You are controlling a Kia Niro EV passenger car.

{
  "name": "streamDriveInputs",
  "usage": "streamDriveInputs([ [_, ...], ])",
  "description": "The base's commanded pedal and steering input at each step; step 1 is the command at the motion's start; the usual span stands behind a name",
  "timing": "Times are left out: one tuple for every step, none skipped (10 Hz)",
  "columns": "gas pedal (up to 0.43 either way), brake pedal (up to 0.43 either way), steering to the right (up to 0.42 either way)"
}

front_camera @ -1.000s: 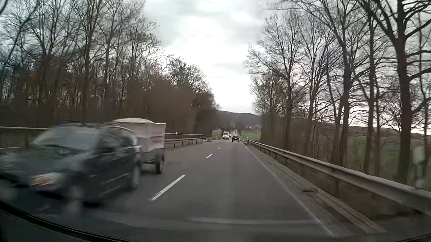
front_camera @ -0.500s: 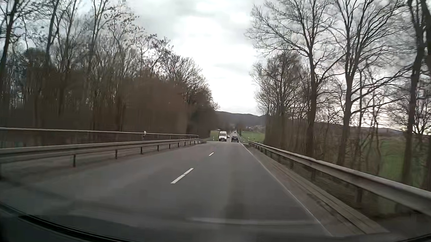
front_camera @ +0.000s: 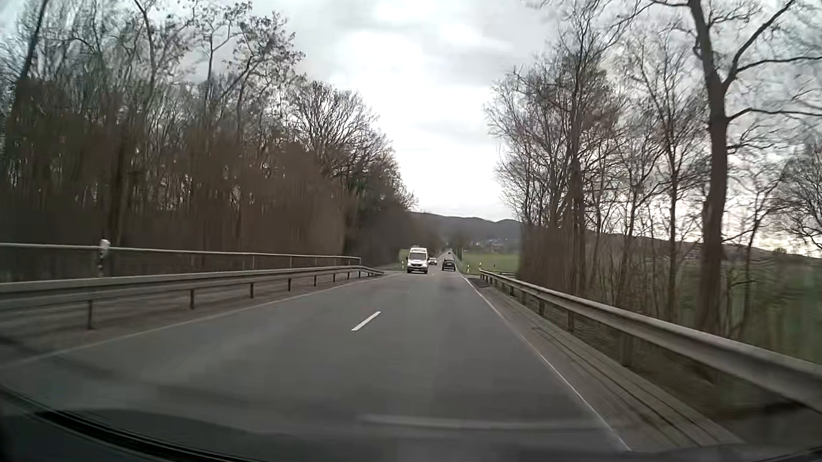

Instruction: Follow the waypoints while adhering to traffic rules and regulations

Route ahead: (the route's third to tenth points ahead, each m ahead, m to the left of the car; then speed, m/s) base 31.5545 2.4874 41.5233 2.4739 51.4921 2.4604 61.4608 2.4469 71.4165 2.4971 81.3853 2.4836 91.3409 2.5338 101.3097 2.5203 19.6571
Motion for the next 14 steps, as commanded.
streamDriveInputs([
  [0.177,0.000,0.003],
  [0.177,0.000,0.002],
  [0.177,0.000,0.001],
  [0.177,0.000,0.001],
  [0.177,0.000,0.002],
  [0.177,0.000,0.001],
  [0.177,0.000,0.001],
  [0.177,0.000,0.002],
  [0.177,0.000,0.002],
  [0.177,0.000,0.001],
  [0.177,0.000,0.001],
  [0.169,0.000,0.001],
  [0.169,0.000,0.001],
  [0.169,0.000,0.001],
])
